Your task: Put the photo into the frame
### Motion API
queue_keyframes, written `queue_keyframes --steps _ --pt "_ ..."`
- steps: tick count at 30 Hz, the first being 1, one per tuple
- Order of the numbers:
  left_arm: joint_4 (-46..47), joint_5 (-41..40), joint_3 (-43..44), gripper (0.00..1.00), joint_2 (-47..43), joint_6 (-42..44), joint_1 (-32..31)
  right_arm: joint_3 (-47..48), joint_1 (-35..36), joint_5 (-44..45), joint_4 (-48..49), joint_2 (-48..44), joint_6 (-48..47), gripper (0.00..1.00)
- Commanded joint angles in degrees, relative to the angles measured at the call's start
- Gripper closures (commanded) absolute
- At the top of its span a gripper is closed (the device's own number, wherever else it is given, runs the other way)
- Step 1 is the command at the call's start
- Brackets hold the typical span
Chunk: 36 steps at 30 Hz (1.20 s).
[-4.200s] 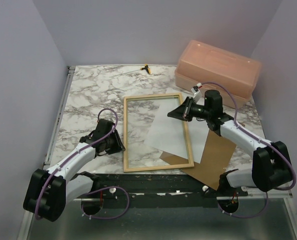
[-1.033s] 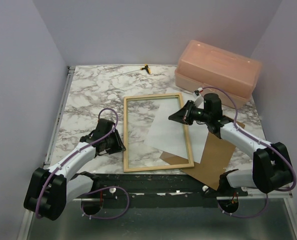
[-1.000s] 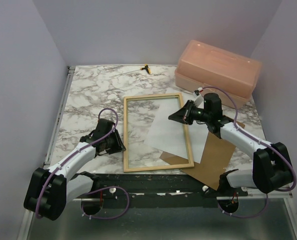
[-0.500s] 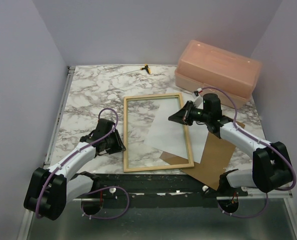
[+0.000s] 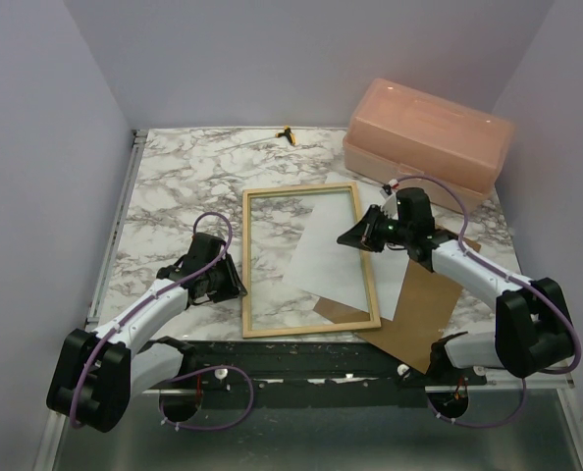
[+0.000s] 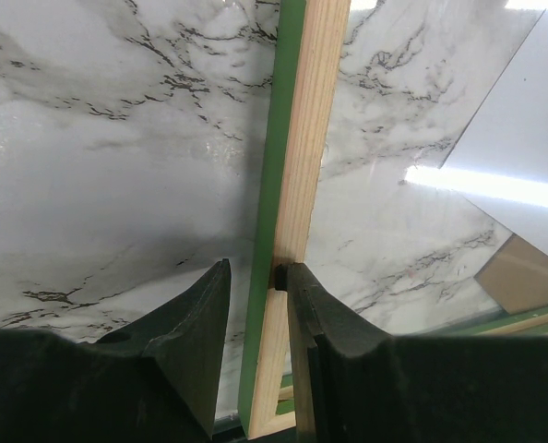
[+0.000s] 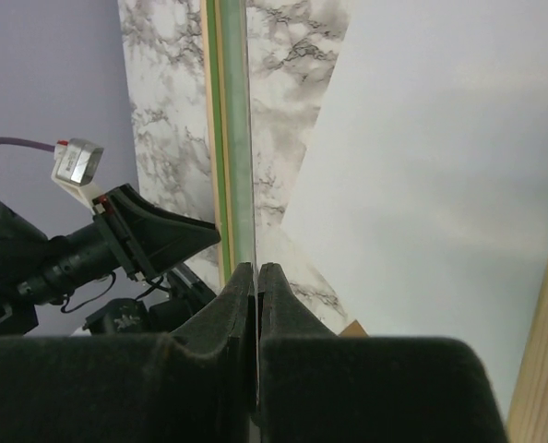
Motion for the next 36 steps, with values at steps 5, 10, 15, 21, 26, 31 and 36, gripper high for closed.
queue_keyframes --steps 5,10,15,21,26,31,36 --pt "-0.63 -1.60 -0.63 0.68 1.52 1.49 0.16 -2.21 1.11 1.23 -1.27 1.64 -3.25 0.99" --pt "-0.63 -1.48 -0.67 0.68 1.44 1.57 0.17 -2.89 1.10 0.88 2.13 2.29 -1.45 0.99" --pt "-0.66 -1.41 -0.72 0.69 1.48 1.57 0.17 -3.78 1.11 1.31 5.02 2.76 0.22 0.99" --pt "-0.58 -1.46 -0.68 0.69 1.39 1.58 0.14 -4.72 1.11 1.89 5.93 3.77 -0.08 0.99" --pt "-0.59 -1.42 -0.71 0.69 1.40 1.58 0.14 -5.12 1.11 2.99 5.62 4.28 -1.20 0.89" --pt "-0.56 -1.36 -0.68 0.69 1.44 1.66 0.15 -4.27 1.06 4.26 4.16 5.00 -3.20 0.79" --pt "-0.56 -1.33 -0.67 0.69 1.40 1.66 0.14 -3.44 1.23 3.95 4.02 6.44 -3.88 0.67"
